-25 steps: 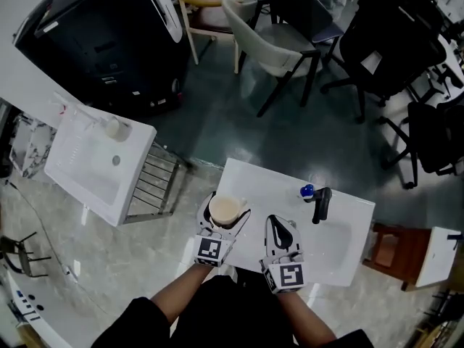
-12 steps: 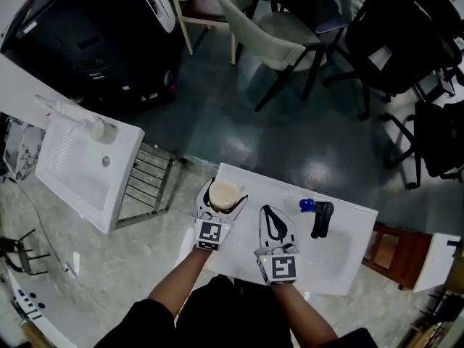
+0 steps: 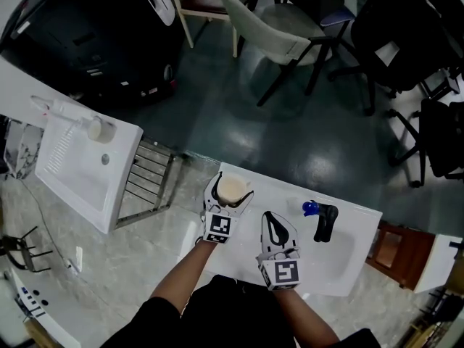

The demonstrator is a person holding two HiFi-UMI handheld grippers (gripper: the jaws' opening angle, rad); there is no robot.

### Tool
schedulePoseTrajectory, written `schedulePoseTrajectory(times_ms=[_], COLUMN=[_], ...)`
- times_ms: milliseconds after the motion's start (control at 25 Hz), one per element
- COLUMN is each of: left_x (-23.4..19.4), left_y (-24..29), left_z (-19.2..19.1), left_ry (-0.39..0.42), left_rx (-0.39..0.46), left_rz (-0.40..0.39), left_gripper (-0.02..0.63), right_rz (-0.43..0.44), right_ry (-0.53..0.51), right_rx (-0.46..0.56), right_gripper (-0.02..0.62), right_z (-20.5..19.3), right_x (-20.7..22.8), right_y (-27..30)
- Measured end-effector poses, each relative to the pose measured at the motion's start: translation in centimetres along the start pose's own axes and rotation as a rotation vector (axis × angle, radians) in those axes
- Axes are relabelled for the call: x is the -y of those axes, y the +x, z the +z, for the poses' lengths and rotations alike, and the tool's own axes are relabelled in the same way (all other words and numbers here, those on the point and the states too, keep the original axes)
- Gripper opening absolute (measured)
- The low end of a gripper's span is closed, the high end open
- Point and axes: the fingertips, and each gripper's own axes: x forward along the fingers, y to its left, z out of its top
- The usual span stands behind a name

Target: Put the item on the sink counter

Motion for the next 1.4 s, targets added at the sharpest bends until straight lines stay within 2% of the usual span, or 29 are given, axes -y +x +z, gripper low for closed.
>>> schedulePoseTrajectory(times_ms=[160, 400, 640, 1160, 1400], left_x=[0.1, 0.0, -0.5, -0.2, 0.3], left_y=[0.6, 0.7, -0.5, 0.9, 1.7], left_z=[-1.5, -1.5, -3.5, -2.7, -2.6], left_ry=[-0.004, 0.006, 0.013, -0.02, 0.018], left_rx=[-0.027, -0.003, -0.087, -0.061, -0.086], left_rz=[-0.007, -0.06, -0.085, -0.103, -0.129], left_gripper=[0.46, 0.46, 0.46, 0.46, 0.46], right_rz=[0.019, 0.047, 0.047, 0.082, 0.092], right_ry=[-0.055, -0.02, -0.006, -0.009, -0.022], right_rx=[0.0, 0.021, 0.015, 0.008, 0.009], right_gripper=[0.032, 0.032, 0.032, 0.032, 0.032], right_z=[-0.6, -0.5, -0.8, -1.4, -0.8], right_x=[-0.6, -0.7, -0.2, -0.5, 0.2], right_y=[0.3, 0.2, 0.0, -0.1, -0.1])
